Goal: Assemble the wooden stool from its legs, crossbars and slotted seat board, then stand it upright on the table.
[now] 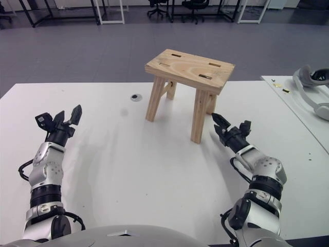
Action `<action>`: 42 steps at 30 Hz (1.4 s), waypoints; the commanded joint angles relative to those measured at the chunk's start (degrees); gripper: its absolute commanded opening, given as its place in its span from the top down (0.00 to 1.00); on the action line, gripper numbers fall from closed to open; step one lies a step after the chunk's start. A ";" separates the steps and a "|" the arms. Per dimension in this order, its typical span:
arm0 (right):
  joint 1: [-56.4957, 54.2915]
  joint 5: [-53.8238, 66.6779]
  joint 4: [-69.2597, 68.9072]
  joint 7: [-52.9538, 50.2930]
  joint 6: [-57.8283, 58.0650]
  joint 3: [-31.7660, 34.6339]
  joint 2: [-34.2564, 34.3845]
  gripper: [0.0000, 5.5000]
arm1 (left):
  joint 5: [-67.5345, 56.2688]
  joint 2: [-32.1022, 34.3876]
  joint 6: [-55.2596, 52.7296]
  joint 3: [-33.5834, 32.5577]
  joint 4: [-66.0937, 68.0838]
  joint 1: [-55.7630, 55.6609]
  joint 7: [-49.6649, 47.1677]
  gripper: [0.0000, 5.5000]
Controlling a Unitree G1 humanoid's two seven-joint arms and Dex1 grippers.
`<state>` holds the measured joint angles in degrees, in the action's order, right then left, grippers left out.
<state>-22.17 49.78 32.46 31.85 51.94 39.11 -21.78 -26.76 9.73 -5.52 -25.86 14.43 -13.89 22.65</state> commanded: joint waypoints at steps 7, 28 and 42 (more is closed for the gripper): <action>0.76 0.83 -2.14 -1.51 -0.31 -0.32 1.49 0.18 | -1.27 0.10 0.01 1.09 -1.08 1.15 -0.18 0.16; -0.57 0.88 0.06 -1.41 -1.01 -0.64 0.39 0.18 | -2.74 0.48 0.46 1.46 -0.12 1.17 0.34 0.16; 1.63 2.46 -2.21 -2.24 -1.40 0.47 1.67 0.18 | -2.70 2.01 0.19 2.36 3.60 -1.13 3.29 0.16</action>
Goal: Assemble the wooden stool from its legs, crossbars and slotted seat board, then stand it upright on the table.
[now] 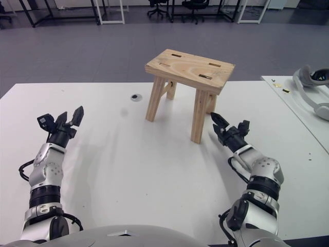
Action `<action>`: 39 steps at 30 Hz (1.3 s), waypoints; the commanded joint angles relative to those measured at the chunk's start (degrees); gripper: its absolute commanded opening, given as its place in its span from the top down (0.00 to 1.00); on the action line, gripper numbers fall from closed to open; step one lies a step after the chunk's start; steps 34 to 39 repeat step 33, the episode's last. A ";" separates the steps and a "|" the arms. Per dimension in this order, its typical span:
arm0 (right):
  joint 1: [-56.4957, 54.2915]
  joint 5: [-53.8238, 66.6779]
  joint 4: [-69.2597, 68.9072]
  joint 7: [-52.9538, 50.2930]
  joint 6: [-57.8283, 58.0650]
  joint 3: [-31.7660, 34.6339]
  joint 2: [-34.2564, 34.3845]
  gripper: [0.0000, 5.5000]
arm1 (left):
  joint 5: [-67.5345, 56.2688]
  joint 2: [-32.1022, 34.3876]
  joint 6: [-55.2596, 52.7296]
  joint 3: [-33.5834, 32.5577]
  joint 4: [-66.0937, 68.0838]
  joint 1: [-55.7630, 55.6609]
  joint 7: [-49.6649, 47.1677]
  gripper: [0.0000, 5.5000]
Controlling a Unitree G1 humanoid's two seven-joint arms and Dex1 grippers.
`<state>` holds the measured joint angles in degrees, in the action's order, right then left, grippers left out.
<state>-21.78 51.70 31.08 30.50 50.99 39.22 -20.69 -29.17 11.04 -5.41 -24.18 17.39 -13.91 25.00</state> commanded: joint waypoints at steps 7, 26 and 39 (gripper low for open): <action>1.12 1.23 -0.36 -1.51 -0.92 1.34 1.36 0.18 | -1.10 0.42 -1.37 1.68 0.08 -1.00 2.08 0.16; 0.64 0.58 1.80 -0.74 -3.11 -0.27 1.16 0.18 | -2.15 0.54 -1.29 2.84 0.23 -0.82 2.49 0.16; 0.55 0.60 2.35 -0.52 -3.15 -0.53 0.84 0.18 | -2.31 0.57 -1.43 2.76 -0.19 -0.51 2.45 0.16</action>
